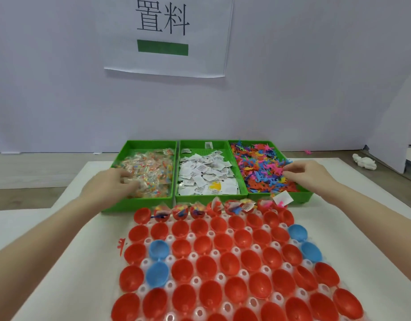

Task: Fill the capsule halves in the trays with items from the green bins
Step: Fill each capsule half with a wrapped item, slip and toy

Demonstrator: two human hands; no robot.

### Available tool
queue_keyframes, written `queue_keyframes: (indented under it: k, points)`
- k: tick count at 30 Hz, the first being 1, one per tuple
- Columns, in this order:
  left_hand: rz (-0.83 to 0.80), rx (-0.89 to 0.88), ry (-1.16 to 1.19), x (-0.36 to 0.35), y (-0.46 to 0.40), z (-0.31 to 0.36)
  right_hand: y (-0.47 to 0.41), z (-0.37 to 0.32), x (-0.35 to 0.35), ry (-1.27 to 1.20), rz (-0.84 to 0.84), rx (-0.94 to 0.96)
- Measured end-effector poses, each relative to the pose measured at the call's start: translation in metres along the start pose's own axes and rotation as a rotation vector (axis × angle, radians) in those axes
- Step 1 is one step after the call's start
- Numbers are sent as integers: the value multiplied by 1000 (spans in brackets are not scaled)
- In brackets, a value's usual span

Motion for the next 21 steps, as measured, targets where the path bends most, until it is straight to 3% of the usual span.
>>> queue_keyframes:
  k: [4,7,11,16,21]
  points:
    - [49,-31,-132,-6,4,-9,-7,1,-13,195,-147,-45]
    - [95,-53,-128,-8,4,-6,-8,-1,-17,270,-153,-36]
    - [191,-93,-102,-7,5,-4,-10,5,-15,159,-75,-77]
    - [459,-122,155,2,12,-6,-11,7,-14,213,-24,-21]
    - [501,-15,467,6,12,-13,-9,2,-4,108,199,83]
Point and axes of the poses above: each hand's wrist, its own y-axis away from the middle knuckle, its own x-axis out of the back of the hand, z = x × y, the point moved 4 cm from there along -y, towards the middle knuckle, and after that the axes turned 4 degrees about -y, right-handed, at the moved point
